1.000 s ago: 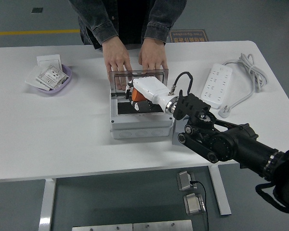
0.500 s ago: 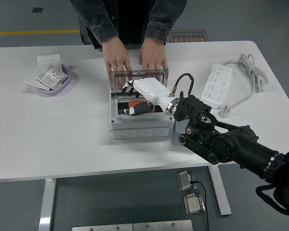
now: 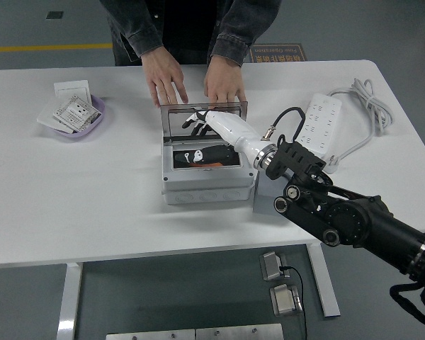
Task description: Pick up the cylinder from the cube,place it in the box,flap close box
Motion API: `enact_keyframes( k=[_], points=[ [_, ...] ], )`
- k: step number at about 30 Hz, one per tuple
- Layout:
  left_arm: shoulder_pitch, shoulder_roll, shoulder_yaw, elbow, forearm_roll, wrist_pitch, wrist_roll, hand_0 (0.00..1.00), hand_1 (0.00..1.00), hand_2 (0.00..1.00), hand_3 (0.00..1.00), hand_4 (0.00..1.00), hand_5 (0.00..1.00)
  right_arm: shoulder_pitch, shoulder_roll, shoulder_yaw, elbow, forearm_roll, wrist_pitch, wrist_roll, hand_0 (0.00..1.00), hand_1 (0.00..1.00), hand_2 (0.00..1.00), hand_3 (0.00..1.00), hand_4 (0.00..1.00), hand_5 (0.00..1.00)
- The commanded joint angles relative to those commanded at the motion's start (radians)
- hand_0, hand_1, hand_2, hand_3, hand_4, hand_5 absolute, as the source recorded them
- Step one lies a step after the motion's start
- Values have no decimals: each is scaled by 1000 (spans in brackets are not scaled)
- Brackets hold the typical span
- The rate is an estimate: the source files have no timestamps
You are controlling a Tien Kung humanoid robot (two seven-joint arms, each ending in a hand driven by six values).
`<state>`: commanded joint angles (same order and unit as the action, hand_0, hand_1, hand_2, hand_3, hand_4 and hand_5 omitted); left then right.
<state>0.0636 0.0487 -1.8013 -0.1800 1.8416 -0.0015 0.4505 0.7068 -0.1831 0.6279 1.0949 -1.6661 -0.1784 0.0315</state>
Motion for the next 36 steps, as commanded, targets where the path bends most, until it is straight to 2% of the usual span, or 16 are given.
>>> enact_keyframes(
  k=[6,9,13,14,19,23,27,32,36],
  points=[
    [1,1,-3,0,-1,1,3,641,698,673,699,775,519,-5,-58,80,137,0,43,-40,609,545,615,715,997,614],
    [0,2,-2,0,-3,0,4,641,698,673,699,775,519,23,-65,114,143,2,48,-43,589,544,620,714,990,621],
    [-3,5,1,0,-5,0,6,641,698,673,699,775,519,87,-54,141,69,17,50,-33,589,544,620,714,990,621],
    [-3,6,2,0,-5,0,6,641,698,673,698,774,520,101,-49,144,46,19,49,-30,551,522,622,713,985,615],
    [-3,10,2,0,-2,-1,9,641,698,673,698,774,520,168,-2,121,-81,53,39,-7,551,522,622,713,985,615],
    [-6,10,4,0,-2,-2,9,641,698,673,698,774,520,186,28,86,-187,73,31,6,545,509,622,712,978,612],
    [-6,9,5,0,-2,-2,8,640,698,673,698,774,520,177,37,62,-260,84,23,15,536,507,621,710,966,605],
    [-4,7,2,0,2,-2,8,640,698,673,698,774,520,155,30,42,-260,80,17,19,542,503,621,710,956,607],
    [-6,6,4,0,-1,-1,6,640,698,673,698,774,520,129,4,34,-199,66,11,15,542,503,621,710,956,607]
  ],
)
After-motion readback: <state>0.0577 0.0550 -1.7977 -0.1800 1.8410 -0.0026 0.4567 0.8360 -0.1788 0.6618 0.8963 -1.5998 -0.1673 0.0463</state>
